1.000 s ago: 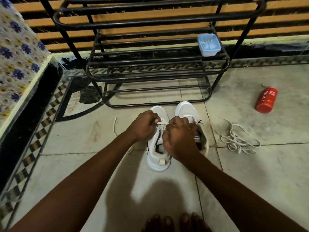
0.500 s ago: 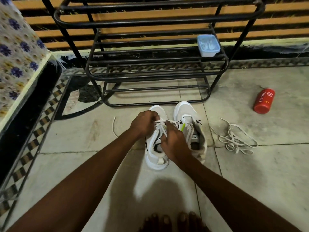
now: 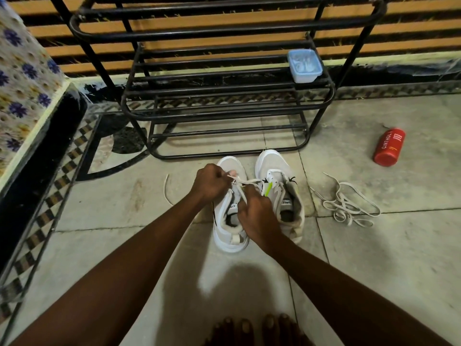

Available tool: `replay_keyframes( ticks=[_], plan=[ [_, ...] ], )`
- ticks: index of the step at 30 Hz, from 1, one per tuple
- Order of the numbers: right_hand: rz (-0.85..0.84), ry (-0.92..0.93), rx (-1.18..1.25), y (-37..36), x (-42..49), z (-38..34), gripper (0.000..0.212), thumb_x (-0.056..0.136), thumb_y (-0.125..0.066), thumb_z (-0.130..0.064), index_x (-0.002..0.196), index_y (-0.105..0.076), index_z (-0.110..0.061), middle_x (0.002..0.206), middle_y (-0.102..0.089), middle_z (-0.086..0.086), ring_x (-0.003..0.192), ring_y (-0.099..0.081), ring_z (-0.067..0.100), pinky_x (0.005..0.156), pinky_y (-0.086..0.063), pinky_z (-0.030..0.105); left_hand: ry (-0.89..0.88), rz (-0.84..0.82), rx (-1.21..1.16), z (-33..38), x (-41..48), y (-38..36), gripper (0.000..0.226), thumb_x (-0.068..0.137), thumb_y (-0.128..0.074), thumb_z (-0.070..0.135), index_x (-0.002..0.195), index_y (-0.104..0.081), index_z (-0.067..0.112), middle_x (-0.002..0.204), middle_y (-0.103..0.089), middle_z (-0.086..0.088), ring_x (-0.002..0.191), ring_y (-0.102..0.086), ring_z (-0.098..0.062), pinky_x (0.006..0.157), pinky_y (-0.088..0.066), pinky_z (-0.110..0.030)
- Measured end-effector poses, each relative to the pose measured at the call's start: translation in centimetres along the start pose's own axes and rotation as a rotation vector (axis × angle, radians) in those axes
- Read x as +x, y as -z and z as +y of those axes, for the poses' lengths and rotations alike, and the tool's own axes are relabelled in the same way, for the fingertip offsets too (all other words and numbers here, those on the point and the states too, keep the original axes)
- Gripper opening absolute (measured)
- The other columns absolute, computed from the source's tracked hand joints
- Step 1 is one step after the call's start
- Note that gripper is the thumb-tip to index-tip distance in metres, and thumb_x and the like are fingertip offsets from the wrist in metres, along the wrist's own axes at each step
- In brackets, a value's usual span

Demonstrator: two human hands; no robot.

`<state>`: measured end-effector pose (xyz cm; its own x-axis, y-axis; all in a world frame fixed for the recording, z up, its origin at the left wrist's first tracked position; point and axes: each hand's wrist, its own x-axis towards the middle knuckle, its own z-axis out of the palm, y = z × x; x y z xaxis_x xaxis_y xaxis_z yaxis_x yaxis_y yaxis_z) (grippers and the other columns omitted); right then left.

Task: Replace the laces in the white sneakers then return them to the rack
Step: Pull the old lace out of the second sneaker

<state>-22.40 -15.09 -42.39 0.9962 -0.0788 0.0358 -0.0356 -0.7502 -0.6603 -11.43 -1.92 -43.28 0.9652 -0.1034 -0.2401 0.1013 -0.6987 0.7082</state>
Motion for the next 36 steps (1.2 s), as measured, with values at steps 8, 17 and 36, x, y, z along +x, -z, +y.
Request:
replay_keyframes(
  ticks=[8, 17, 36],
  plan=[
    [0.042, 0.02, 0.053, -0.8, 0.1, 0.3, 0.039, 0.088, -0.051, 0.001, 0.126, -0.058, 0.004, 0.12, -0.064, 0.025, 0.112, -0.06, 0.041, 0.098, -0.047, 0.043, -0.054, -0.108, -0.124, -0.1, -0.9, 0.2, 0.016, 0.082, -0.071, 0.003, 0.088, -0.074, 0.018, 0.096, -0.076, 0.001, 0.094, -0.071, -0.016, 0.09, -0.057, -0.032],
    [0.008, 0.019, 0.003, -0.8, 0.1, 0.1, 0.041, 0.092, -0.05, 0.003, 0.132, -0.055, 0.008, 0.132, -0.059, 0.026, 0.126, -0.056, 0.037, 0.113, -0.038, 0.038, -0.311, -0.105, 0.564, 2.6, -0.7, 0.1, 0.009, 0.087, -0.06, 0.006, 0.092, -0.067, 0.009, 0.099, -0.071, -0.014, 0.098, -0.065, -0.034, 0.083, -0.051, -0.039],
    [0.001, -0.1, -0.096, -1.2, 0.0, -0.6, 0.044, 0.089, -0.047, 0.003, 0.133, -0.053, 0.001, 0.128, -0.061, 0.02, 0.121, -0.057, 0.034, 0.104, -0.041, 0.034, -0.01, -0.07, -0.278, -1.5, -0.2, 1.2, 0.008, 0.081, -0.086, 0.011, 0.084, -0.081, 0.006, 0.083, -0.074, -0.025, 0.071, -0.061, -0.023, 0.072, -0.05, -0.034]
  ],
)
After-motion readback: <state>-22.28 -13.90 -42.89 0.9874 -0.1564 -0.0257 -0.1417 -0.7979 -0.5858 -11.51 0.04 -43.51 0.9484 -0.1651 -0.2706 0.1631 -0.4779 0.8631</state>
